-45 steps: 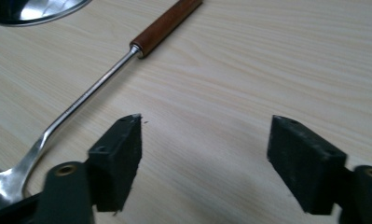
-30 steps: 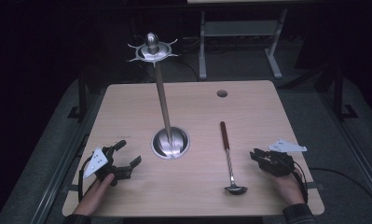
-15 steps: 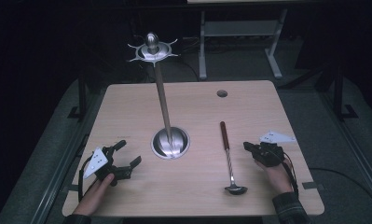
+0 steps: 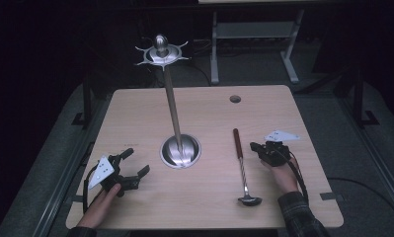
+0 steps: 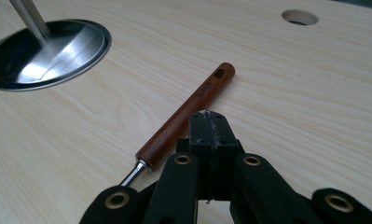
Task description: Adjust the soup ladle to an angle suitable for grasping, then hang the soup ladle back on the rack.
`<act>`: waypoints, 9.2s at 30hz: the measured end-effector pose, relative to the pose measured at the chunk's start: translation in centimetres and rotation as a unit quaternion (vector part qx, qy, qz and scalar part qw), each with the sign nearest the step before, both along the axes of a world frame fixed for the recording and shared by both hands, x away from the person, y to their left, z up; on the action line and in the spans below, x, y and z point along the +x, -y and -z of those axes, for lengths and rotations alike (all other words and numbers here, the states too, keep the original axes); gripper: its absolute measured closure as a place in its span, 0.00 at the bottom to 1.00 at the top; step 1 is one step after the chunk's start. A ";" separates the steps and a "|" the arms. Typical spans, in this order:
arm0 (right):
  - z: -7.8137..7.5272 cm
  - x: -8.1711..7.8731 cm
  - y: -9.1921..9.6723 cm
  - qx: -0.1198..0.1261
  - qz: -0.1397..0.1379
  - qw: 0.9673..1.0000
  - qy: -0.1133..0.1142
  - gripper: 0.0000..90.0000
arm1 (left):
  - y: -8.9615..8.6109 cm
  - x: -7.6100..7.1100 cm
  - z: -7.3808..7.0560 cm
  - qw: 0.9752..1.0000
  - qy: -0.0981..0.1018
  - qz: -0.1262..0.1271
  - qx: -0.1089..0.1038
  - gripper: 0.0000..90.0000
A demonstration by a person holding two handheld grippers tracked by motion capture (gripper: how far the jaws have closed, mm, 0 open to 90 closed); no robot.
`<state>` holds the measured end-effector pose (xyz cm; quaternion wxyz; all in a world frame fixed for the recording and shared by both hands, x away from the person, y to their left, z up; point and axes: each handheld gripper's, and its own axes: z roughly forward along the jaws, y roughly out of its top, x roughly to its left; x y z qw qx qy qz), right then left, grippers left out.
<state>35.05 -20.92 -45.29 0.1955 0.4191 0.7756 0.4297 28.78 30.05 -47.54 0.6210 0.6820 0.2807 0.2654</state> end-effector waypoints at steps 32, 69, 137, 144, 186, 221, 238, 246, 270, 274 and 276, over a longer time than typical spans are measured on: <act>2.1 1.5 -2.5 -0.022 -0.035 0.998 -0.051 1.00 | 0.0 0.0 0.0 1.000 0.000 0.000 -0.001 0.11; 2.0 1.2 -6.6 -0.018 -0.158 0.985 -0.065 1.00 | 0.0 0.0 0.0 1.000 0.000 0.000 -0.001 0.11; -1.1 -3.3 -7.0 -0.181 -0.165 0.932 -0.269 1.00 | 0.0 0.0 0.0 1.000 -0.001 0.002 -0.001 0.11; -1.2 -2.7 -6.0 -0.194 -0.146 0.933 -0.265 1.00 | 0.0 0.0 0.0 1.000 -0.001 0.002 -0.001 0.11; -3.1 0.5 -2.9 -0.159 -0.109 0.956 -0.221 0.90 | 0.1 -0.1 0.0 1.000 0.004 0.000 0.000 0.11; -4.3 6.5 -9.4 -0.202 -0.180 0.945 -0.181 0.61 | 0.0 -0.2 0.0 1.000 0.005 0.003 -0.001 0.11; -2.1 8.0 -11.2 -0.264 -0.183 0.919 -0.228 0.69 | 0.0 -0.2 0.0 1.000 0.005 0.005 0.000 0.11; -1.6 8.2 -11.2 -0.270 -0.183 0.913 -0.243 0.74 | 0.0 -0.2 0.0 1.000 0.004 0.006 0.000 0.11; -2.2 8.0 -11.0 -0.263 -0.170 0.918 -0.242 0.82 | 0.0 -0.2 0.0 1.000 0.004 0.006 0.000 0.11; -3.1 7.6 -10.5 -0.251 -0.166 0.927 -0.226 0.82 | 0.0 -0.2 0.0 1.000 0.005 0.005 0.001 0.11; -3.8 7.4 -10.2 -0.243 -0.167 0.931 -0.213 0.82 | 0.1 -0.2 0.0 1.000 0.005 0.005 0.000 0.11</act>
